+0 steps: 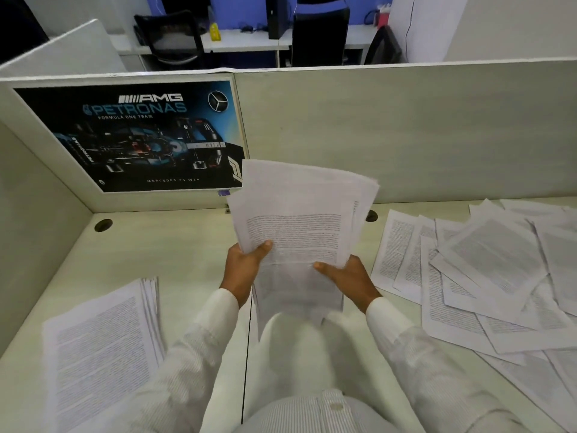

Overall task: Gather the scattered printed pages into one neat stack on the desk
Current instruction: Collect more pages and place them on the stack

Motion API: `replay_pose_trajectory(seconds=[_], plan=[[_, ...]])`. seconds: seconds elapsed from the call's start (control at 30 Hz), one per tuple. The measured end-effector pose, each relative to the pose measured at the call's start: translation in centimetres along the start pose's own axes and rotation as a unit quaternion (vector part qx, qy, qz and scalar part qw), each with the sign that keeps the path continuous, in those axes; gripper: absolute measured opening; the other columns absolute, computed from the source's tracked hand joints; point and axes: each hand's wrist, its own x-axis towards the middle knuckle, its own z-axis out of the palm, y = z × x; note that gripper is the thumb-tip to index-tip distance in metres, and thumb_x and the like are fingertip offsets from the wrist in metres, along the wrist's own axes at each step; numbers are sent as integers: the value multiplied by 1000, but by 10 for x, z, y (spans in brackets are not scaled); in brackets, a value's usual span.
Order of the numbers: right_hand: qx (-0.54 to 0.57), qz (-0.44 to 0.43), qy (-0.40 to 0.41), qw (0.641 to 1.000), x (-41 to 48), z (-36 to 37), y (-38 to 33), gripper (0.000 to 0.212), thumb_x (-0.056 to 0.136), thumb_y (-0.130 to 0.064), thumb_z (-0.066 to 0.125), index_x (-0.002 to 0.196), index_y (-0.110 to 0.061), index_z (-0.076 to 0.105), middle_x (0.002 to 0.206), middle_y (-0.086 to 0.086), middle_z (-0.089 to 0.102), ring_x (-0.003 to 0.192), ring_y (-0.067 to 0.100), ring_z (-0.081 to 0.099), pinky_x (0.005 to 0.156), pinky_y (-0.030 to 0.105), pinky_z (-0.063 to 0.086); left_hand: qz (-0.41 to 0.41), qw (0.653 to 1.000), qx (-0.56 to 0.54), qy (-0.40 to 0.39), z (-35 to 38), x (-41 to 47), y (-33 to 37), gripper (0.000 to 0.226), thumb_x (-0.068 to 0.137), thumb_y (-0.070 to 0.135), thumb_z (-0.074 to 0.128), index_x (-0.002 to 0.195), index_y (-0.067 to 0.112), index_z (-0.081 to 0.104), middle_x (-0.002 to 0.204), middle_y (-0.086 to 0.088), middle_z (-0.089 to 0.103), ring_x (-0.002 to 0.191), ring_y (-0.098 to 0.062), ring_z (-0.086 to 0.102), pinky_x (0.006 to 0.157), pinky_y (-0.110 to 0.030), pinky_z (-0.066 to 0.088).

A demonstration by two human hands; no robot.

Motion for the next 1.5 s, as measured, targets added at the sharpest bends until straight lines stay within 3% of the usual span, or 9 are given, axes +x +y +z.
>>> replay_pose_trajectory(seconds=[0.13,0.27,0.4,0.53,0.73,0.97,1.2,1.33,1.5], plan=[[36,2,54,998,-3,-4,2,27,79,-32,82,102,-28,67,101,-9,73,95,10,70,79,22,54,29,996,-79,11,0,-4,22,15,88,10,71,102,16,70,98,2,76,95,-22,72,80,-33,57],[56,83,159,982,-1,-8,16,60,75,-50,80,121,-19,56,117,-2,63,107,16,61,90,30,49,58,982,-180,4,-2,-5,46,27,90,7,66,117,13,65,106,2,75,99,-18,71,83,-34,57],[222,160,57,960,-3,0,18,69,77,-65,69,128,-22,51,128,4,58,117,20,58,105,48,46,88,968,-230,-41,-1,-4,63,44,94,10,61,137,12,54,132,-9,64,119,-27,63,98,-43,52],[378,110,16,919,1,13,-5,77,70,-66,69,134,-25,55,128,4,64,121,23,59,105,51,46,106,968,-214,-76,11,-9,69,48,94,16,60,140,9,51,136,-11,60,124,-27,59,103,-42,49],[452,53,16,890,4,6,-25,56,89,-54,59,137,-25,54,129,5,67,122,25,61,104,48,48,97,970,-217,-50,19,-12,71,40,89,17,65,129,14,59,122,-5,68,114,-25,64,91,-37,55],[488,56,33,871,6,8,-26,66,86,-61,59,136,-19,56,123,6,70,120,25,63,108,52,44,102,973,-199,-50,34,-16,65,40,87,29,67,126,20,61,121,0,70,113,-18,66,95,-36,55],[368,66,96,923,3,9,-22,44,86,-28,74,126,-15,62,121,7,71,110,26,68,93,48,56,70,997,20,28,31,-9,32,35,92,16,68,125,8,61,111,3,69,104,-17,66,85,-27,54],[117,82,182,973,-2,-8,-7,76,78,-25,83,139,-19,39,127,0,55,112,19,58,96,35,50,49,996,74,10,6,-7,29,27,92,18,67,118,12,63,102,5,70,96,-16,66,74,-22,51],[49,56,36,997,-10,-17,-5,62,80,-40,79,130,-23,47,119,-3,63,105,15,65,82,24,50,-43,990,94,-97,-26,-14,31,29,88,15,71,116,11,68,109,-4,75,95,-24,73,76,-30,59]])
